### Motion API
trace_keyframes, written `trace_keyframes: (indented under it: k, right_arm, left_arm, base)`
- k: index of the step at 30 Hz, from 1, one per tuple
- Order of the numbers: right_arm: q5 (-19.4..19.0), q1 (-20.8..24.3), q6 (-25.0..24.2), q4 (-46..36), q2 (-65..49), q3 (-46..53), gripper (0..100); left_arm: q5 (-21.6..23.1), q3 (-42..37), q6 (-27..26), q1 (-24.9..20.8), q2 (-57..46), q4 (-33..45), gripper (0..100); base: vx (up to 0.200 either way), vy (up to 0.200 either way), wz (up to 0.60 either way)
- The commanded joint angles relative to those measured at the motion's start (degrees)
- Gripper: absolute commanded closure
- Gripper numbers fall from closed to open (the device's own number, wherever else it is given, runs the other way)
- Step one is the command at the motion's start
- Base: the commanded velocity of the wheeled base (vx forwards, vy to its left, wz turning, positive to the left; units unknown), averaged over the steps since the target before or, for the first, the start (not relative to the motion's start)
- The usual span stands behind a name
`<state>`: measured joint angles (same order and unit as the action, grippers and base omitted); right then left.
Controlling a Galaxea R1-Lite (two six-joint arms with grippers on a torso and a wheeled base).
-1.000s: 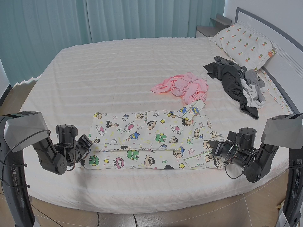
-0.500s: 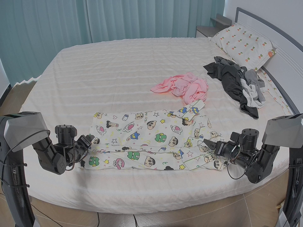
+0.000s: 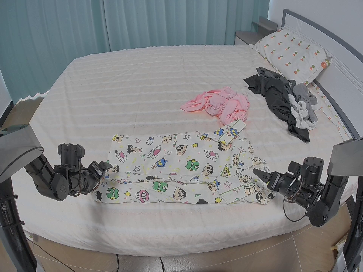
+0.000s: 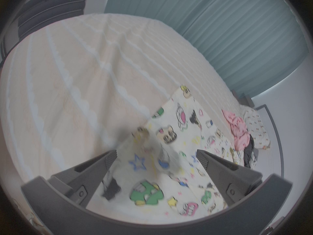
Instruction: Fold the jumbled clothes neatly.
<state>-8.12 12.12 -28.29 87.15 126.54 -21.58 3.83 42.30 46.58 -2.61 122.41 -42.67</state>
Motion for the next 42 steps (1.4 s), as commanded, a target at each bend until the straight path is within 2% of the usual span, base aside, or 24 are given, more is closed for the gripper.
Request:
trace_keyframes:
  k: [1, 7, 15, 20, 25, 29, 32, 34, 36, 39, 42]
  right_arm:
    - [0.21, 1.77, -7.13, 2.59, -5.34, 5.41, 0]
    - [0.03, 1.95, -7.74, 2.59, -4.90, 7.78, 0]
    - [0.12, 3.09, -7.83, 2.59, -5.16, 8.22, 0]
    - [0.03, 3.09, -7.83, 2.59, -4.99, 8.22, 0]
    - [0.03, 3.18, -7.83, 2.59, -4.99, 8.31, 0]
    - [0.03, 3.18, -7.83, 2.59, -4.90, 8.31, 0]
    - [0.03, 3.18, -7.83, 2.59, -4.90, 8.48, 0]
    - [0.03, 3.18, -7.83, 2.59, -4.90, 8.57, 0]
    - [-0.05, 3.18, -7.83, 2.59, -4.81, 8.92, 0]
    - [-0.32, 3.97, -7.74, 2.59, -4.72, 9.45, 0]
    - [-0.41, 4.41, -7.39, 2.59, -4.72, 9.98, 0]
  left_arm:
    - [0.04, 2.08, 1.41, -4.77, -6.21, 7.51, 0]
    - [-6.46, 5.42, 1.76, -7.15, -0.68, 7.95, 0]
    - [-9.36, 14.04, 2.02, -7.50, 7.58, 8.21, 0]
    - [-11.21, 20.36, 2.81, -7.23, 8.20, 8.21, 0]
    - [-13.06, 28.98, 5.98, -5.92, 7.67, 8.30, 0]
    - [-14.11, 32.58, 6.07, -4.07, 8.20, 8.04, 0]
    - [-14.20, 31.88, 5.89, -2.31, 7.85, 8.13, 0]
    - [-12.27, 29.42, 5.28, -1.08, 6.79, 8.74, 0]
    - [-7.08, 25.64, 1.94, 0.24, 4.86, 8.92, 0]
    - [3.91, 17.99, -7.82, 3.58, 1.52, 8.57, 0]
    - [11.55, 13.68, -18.19, 6.39, 0.11, 9.18, 0]
  base:
    - [0.000, 0.000, 0.00]
    - [0.000, 0.000, 0.00]
    - [0.000, 0.000, 0.00]
    - [0.000, 0.000, 0.00]
    - [0.000, 0.000, 0.00]
    - [0.000, 0.000, 0.00]
    - [0.000, 0.000, 0.00]
    - [0.000, 0.000, 0.00]
    - [0.000, 0.000, 0.00]
    - [0.000, 0.000, 0.00]
    - [0.000, 0.000, 0.00]
